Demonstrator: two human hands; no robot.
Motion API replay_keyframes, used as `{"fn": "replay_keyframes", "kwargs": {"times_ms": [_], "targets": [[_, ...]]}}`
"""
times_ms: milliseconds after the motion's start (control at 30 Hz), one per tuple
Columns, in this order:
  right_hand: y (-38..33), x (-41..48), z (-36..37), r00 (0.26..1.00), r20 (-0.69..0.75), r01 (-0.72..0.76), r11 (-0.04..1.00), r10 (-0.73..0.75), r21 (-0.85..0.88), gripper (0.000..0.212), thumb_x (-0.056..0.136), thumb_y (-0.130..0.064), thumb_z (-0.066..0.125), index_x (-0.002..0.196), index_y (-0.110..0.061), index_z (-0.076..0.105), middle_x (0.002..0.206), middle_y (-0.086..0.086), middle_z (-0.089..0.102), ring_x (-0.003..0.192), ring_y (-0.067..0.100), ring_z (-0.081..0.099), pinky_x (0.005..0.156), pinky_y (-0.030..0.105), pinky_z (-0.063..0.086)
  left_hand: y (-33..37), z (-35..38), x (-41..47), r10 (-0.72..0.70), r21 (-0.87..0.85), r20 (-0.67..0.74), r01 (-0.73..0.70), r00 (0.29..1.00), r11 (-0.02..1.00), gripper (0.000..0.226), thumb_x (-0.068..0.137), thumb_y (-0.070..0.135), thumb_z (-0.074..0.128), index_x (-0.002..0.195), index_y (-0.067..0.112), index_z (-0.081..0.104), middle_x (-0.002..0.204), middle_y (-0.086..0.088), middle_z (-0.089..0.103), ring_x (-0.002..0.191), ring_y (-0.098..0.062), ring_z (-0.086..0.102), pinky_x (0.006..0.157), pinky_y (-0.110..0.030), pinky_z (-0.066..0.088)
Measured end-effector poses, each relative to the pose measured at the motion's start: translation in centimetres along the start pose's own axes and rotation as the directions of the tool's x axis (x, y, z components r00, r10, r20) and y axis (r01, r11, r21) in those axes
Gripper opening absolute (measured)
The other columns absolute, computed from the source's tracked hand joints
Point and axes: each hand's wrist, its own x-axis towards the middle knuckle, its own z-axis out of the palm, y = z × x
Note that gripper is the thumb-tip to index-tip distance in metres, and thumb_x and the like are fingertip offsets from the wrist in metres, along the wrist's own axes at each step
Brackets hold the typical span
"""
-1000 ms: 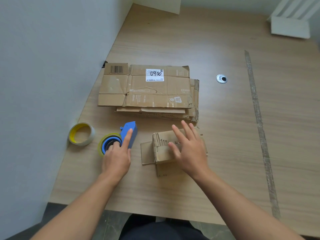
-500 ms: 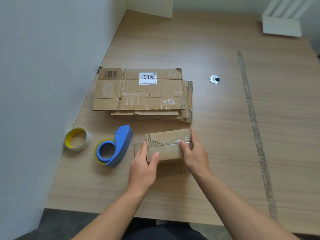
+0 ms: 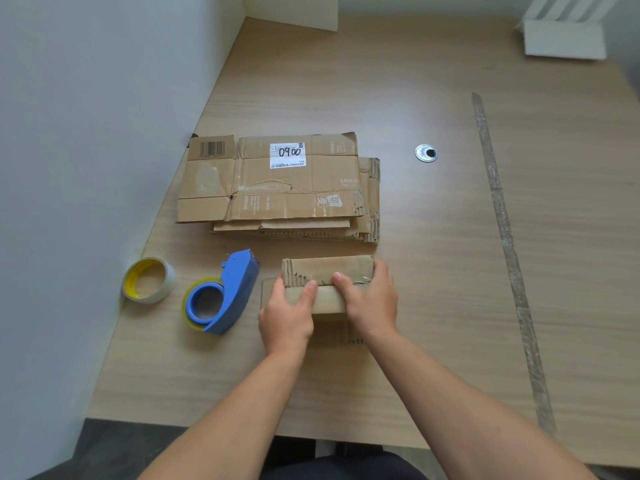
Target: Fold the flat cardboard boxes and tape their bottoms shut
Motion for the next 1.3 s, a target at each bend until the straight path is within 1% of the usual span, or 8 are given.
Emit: {"fn": "replay_keyframes", "kwargs": {"times_ms": [100,200,433,567,700,1000,1167,1300], "targets": [[0.3,0.0,-0.5,0.999,-0.016,0.036,0.997,-0.035,0.064,0.038,0.087,-0.039,0.072,0.115,-0.017,0.059,0.108,0.001,0.065,0.101,0.023,0.059,0.085,0.033,0.045,0.1,-0.2,0.2,0.058,0.007,-0.059,-0.058,0.997,0.998,0.039,0.092,0.056,0.054,0.099,0.019,0.064,0.084,-0.003,0.068,0.090,-0.034,0.061,0.081,-0.041,0.050],[0.4,-0.2,-1.3,0.999,-0.008,0.050,0.995,-0.049,0.086,0.022,0.095,-0.034,0.064,0.111,-0.018,0.065,0.097,-0.004,0.068,0.091,0.018,0.061,0.074,0.025,0.040,0.3,-0.8,0.3,0.094,-0.001,-0.060,-0.095,0.994,0.996,0.041,0.098,0.045,0.052,0.066,0.020,0.045,0.059,0.002,0.049,0.068,-0.031,0.049,0.065,-0.039,0.040],[1.0,0.3,-2.1,1.000,0.022,0.017,0.998,-0.018,0.067,0.033,0.103,-0.034,0.049,0.119,-0.016,0.072,0.108,0.001,0.074,0.104,0.020,0.064,0.081,0.026,0.044,0.7,-2.0,0.5,0.069,-0.044,-0.006,-0.070,0.998,0.997,0.050,0.101,0.035,0.050,0.057,0.014,0.040,0.050,0.001,0.030,0.059,-0.021,0.035,0.057,-0.034,0.028],[0.7,0.7,-2.6,0.994,0.113,-0.014,1.000,0.013,0.002,0.047,0.102,-0.046,0.046,0.141,-0.022,0.056,0.135,0.001,0.063,0.128,0.023,0.053,0.106,0.033,0.042,0.8,-2.6,1.4,0.038,-0.051,0.072,-0.035,0.997,0.998,0.042,0.102,0.039,0.045,0.075,0.011,0.062,0.065,-0.002,0.052,0.078,-0.026,0.052,0.067,-0.036,0.038],[0.7,-0.5,-1.5,0.978,0.202,-0.044,0.999,0.044,-0.009,0.075,0.091,-0.058,0.058,0.155,-0.028,0.031,0.147,0.000,0.051,0.136,0.025,0.045,0.111,0.036,0.038,1.1,-2.0,1.6,0.034,0.038,0.165,-0.040,0.986,0.998,0.057,0.095,0.058,0.050,0.142,0.026,0.051,0.129,0.002,0.063,0.125,-0.025,0.053,0.103,-0.041,0.044],[1.0,-0.6,-1.7,0.995,0.089,-0.055,0.982,0.040,0.182,0.031,0.099,-0.037,0.058,0.121,-0.018,0.069,0.104,-0.004,0.072,0.102,0.017,0.063,0.079,0.025,0.044,0.2,-1.8,1.1,0.066,-0.082,0.132,-0.055,0.989,0.995,0.045,0.101,0.049,0.041,0.128,0.021,0.064,0.107,-0.003,0.070,0.106,-0.026,0.060,0.088,-0.038,0.049],[1.3,-0.9,-1.6,0.994,0.089,-0.082,0.966,0.062,0.244,0.032,0.097,-0.044,0.058,0.118,-0.024,0.071,0.101,-0.012,0.072,0.101,0.013,0.064,0.091,0.035,0.053,-0.5,-2.3,1.3,0.035,-0.202,0.166,-0.001,0.986,0.979,0.046,0.100,0.048,0.046,0.134,0.020,0.062,0.123,0.006,0.067,0.120,-0.016,0.057,0.103,-0.034,0.044],[1.7,-0.7,-2.2,0.987,0.149,-0.101,0.967,0.067,0.234,0.050,0.096,-0.049,0.057,0.142,-0.027,0.055,0.131,-0.016,0.059,0.121,0.010,0.056,0.106,0.039,0.047,-0.7,-3.2,1.2,0.041,-0.290,0.210,0.022,0.977,0.957,0.044,0.102,0.030,0.052,0.144,0.018,0.049,0.135,0.014,0.054,0.125,-0.004,0.049,0.107,-0.024,0.037]]}}
